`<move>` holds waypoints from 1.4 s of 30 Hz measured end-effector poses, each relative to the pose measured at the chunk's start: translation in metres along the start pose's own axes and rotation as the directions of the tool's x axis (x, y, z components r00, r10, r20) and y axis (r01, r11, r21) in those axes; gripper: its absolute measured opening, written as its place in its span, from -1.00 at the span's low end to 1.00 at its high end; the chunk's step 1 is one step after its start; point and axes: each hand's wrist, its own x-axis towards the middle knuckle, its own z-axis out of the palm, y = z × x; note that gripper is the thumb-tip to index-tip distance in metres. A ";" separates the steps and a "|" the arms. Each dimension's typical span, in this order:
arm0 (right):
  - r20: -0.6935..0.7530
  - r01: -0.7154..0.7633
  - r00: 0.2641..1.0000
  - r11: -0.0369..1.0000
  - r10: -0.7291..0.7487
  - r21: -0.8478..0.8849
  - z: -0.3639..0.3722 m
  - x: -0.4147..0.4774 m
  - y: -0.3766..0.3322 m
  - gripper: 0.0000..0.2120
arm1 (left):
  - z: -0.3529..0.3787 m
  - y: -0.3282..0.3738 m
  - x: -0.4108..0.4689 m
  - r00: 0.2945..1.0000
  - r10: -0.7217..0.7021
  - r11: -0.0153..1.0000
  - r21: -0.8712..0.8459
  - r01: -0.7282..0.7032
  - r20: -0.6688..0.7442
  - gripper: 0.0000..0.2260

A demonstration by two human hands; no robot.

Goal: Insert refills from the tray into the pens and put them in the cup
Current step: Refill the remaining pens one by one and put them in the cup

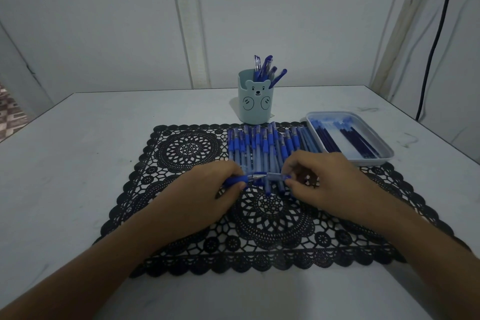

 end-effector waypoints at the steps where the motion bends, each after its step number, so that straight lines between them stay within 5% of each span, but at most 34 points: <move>1: -0.001 0.007 1.000 1.000 -0.007 -0.003 0.001 0.000 0.000 -0.86 | 0.000 0.001 0.000 1.000 0.000 1.000 -0.001 0.000 0.004 -0.86; 6: -0.017 0.074 0.997 0.997 -0.074 -0.039 0.006 -0.001 -0.004 -0.85 | 0.000 0.005 0.000 1.000 -0.010 1.000 -0.002 0.010 0.027 -0.87; 11: -0.103 0.169 0.979 0.982 -0.177 -0.080 0.009 0.000 -0.003 -0.94 | -0.001 0.009 0.002 0.997 -0.059 0.991 -0.114 0.065 0.059 -0.53; 17: -0.067 0.269 0.957 0.952 -0.281 -0.149 0.012 -0.001 -0.007 -0.74 | -0.004 0.010 0.003 0.987 -0.071 0.976 -0.194 0.099 0.145 -0.75; 23: -0.084 0.321 0.938 0.935 -0.335 -0.153 0.019 -0.001 -0.005 -0.80 | -0.010 0.005 0.004 0.978 -0.050 0.944 -0.309 0.112 0.202 -0.81; 31: -0.292 0.144 0.941 0.984 -0.170 -0.106 0.025 0.010 0.010 -0.59 | -0.009 0.003 0.020 0.985 -0.165 0.957 -0.234 0.170 0.039 -0.90; 34: -0.221 -0.036 0.975 0.988 0.001 -0.153 0.027 0.011 0.022 -0.50 | -0.024 0.004 0.033 0.971 -0.231 0.923 -0.331 0.197 -0.065 -0.92; 38: -0.009 -0.050 0.999 0.954 0.049 -0.296 0.033 0.013 0.024 -0.52 | -0.057 0.006 0.074 0.909 -0.291 0.892 -0.427 0.146 -0.298 -0.97; 42: 0.019 -0.069 0.997 0.954 0.078 -0.292 0.034 0.014 0.025 -0.53 | -0.098 0.006 0.135 0.800 -0.344 0.833 -0.552 0.019 -0.492 -0.95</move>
